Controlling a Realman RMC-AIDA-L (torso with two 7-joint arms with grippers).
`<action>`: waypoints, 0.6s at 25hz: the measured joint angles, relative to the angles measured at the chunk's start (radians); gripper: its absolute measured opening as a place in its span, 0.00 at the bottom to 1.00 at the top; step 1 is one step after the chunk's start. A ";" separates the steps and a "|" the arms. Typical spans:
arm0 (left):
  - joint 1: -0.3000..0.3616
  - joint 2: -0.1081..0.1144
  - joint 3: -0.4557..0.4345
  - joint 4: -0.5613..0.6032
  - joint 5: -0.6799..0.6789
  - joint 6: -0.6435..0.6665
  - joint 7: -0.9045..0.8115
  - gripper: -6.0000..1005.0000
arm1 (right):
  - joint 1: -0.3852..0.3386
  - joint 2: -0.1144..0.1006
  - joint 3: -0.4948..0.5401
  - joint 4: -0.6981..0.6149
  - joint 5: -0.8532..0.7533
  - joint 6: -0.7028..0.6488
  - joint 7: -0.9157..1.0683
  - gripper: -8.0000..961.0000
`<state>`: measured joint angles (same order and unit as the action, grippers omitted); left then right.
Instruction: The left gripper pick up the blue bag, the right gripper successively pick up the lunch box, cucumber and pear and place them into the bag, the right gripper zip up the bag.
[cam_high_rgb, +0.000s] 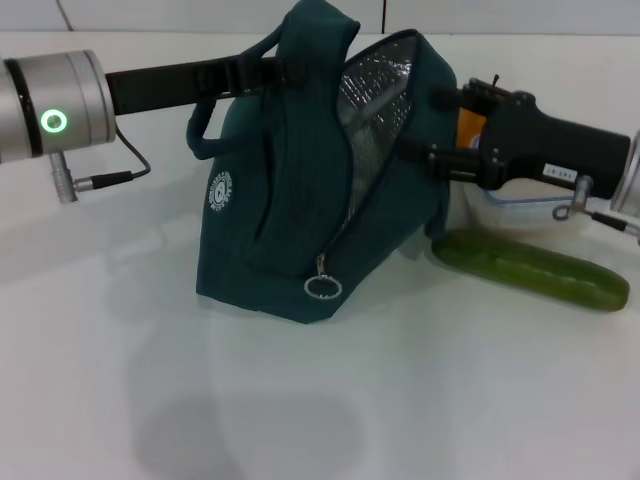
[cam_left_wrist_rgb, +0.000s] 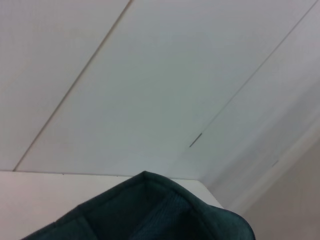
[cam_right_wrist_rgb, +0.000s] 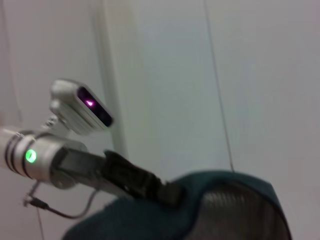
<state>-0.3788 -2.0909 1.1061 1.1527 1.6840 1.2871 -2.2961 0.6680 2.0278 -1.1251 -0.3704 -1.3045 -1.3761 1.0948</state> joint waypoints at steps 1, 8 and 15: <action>0.000 0.000 0.000 -0.001 -0.001 -0.001 0.000 0.05 | -0.003 0.000 0.000 0.005 0.000 0.006 0.000 0.87; 0.011 0.000 0.003 -0.007 -0.032 -0.005 0.004 0.05 | -0.029 0.000 -0.002 0.047 0.000 0.052 -0.012 0.86; 0.022 0.003 0.005 -0.004 -0.050 -0.001 0.008 0.05 | -0.028 0.000 -0.001 0.065 0.008 0.109 -0.006 0.86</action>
<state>-0.3566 -2.0884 1.1106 1.1488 1.6342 1.2858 -2.2880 0.6397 2.0279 -1.1260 -0.3053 -1.2968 -1.2674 1.0890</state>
